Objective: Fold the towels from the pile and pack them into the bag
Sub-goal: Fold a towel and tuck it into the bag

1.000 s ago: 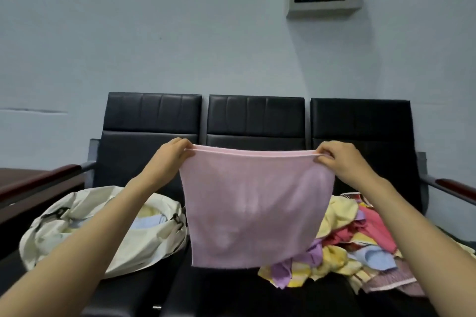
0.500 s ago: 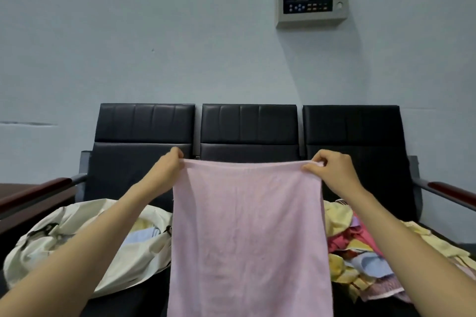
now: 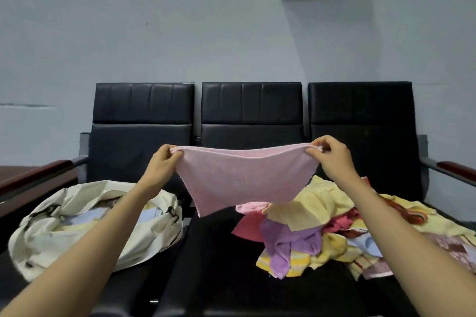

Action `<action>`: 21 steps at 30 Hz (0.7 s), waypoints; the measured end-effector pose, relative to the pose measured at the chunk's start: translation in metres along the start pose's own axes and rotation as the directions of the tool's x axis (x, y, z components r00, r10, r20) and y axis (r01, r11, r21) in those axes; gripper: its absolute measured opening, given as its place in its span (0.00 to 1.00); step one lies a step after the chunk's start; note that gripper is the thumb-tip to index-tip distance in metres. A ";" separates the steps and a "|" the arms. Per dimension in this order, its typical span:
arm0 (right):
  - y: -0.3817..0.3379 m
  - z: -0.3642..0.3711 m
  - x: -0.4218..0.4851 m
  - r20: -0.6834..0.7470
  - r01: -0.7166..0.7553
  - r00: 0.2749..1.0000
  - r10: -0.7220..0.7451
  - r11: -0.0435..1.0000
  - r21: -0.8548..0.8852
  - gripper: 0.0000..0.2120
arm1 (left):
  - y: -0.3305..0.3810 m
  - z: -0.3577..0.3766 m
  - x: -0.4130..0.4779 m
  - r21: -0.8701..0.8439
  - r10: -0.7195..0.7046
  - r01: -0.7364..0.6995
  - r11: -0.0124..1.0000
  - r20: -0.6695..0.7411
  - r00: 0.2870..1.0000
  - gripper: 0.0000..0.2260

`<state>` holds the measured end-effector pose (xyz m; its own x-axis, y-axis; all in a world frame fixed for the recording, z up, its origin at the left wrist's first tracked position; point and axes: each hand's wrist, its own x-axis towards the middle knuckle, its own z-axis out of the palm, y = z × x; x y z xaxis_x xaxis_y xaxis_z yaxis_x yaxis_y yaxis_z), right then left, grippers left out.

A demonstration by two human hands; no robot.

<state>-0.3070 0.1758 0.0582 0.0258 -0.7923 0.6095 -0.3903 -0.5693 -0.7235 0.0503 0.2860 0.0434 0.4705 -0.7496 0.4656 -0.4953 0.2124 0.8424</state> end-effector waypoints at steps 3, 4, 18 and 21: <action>0.026 -0.008 -0.020 0.132 -0.049 0.990 0.045 0.999 0.024 0.04 | -0.033 -0.002 -0.026 -0.087 -0.112 0.121 0.989 0.108 0.988 0.05; 0.033 -0.010 -0.027 0.162 -0.050 0.986 0.046 0.998 0.026 0.04 | -0.042 -0.001 -0.036 -0.087 -0.137 0.149 0.985 0.130 0.982 0.06; 0.150 0.046 -0.117 0.507 -0.428 0.749 0.426 0.896 -0.121 0.06 | -0.165 0.052 -0.101 0.261 -0.540 0.478 0.839 0.284 0.793 0.08; 0.154 0.060 -0.108 0.431 -0.405 0.800 0.417 0.906 -0.125 0.05 | -0.175 0.060 -0.093 0.287 -0.521 0.455 0.843 0.223 0.824 0.09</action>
<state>-0.3144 0.1606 -0.1391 0.2542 -0.9660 0.0466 -0.4789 -0.1675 -0.8617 0.0491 0.2809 -0.1634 0.4827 -0.8681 -0.1162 -0.4130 -0.3426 0.8438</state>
